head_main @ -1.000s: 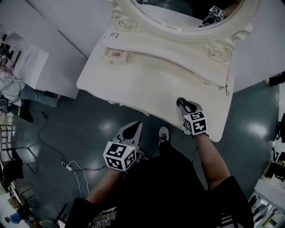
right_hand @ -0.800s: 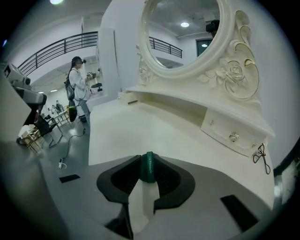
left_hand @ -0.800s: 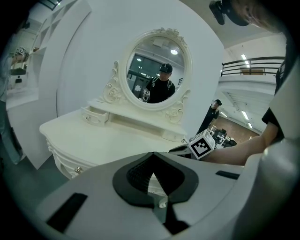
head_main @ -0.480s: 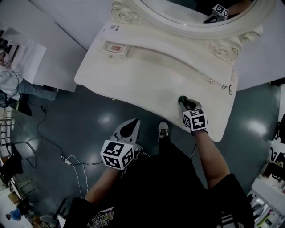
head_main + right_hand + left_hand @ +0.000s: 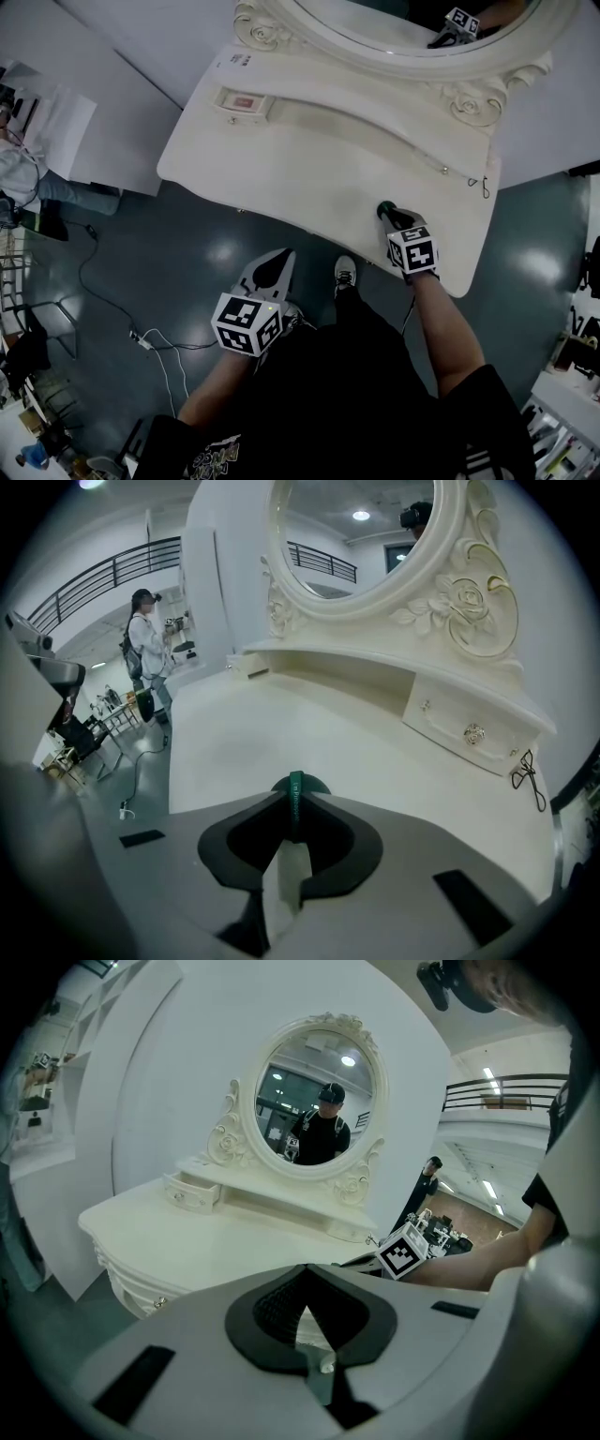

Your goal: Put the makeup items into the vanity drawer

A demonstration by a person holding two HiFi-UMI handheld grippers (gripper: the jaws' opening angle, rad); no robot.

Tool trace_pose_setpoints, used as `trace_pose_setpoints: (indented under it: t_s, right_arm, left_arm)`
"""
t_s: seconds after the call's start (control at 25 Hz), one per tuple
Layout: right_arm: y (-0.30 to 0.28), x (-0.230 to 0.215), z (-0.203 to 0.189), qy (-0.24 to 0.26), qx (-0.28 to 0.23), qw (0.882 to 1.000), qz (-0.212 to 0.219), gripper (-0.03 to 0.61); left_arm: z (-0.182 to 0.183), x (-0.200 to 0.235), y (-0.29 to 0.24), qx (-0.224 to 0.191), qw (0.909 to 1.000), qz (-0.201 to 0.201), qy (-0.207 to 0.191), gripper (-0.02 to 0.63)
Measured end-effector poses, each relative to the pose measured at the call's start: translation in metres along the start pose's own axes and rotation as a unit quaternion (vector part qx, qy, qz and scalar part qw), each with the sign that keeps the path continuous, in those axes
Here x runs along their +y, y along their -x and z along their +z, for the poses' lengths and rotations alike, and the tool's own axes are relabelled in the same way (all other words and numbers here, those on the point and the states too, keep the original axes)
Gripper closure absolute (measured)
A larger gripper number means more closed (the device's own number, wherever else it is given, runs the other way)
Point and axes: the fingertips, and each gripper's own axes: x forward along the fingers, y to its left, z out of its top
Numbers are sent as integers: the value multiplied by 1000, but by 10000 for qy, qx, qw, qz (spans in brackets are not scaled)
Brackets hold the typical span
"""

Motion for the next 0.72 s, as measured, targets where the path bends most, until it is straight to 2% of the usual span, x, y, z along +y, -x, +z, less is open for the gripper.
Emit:
trace_pose_setpoints:
  t_s: [0.08, 0.32, 0.72]
  right_arm:
    - [1, -2, 0, -16, 0, 10000, -50, 543]
    - [5, 1, 9, 68, -98, 9999, -105, 549]
    - [48, 53, 91, 257, -1184, 9918, 410, 549]
  left_arm:
    - [-1, 0, 2, 4, 10000, 4, 4, 606]
    - [-2, 3, 5, -45, 10000, 39, 13, 606]
    - [4, 7, 16, -223, 9997, 91, 37, 606]
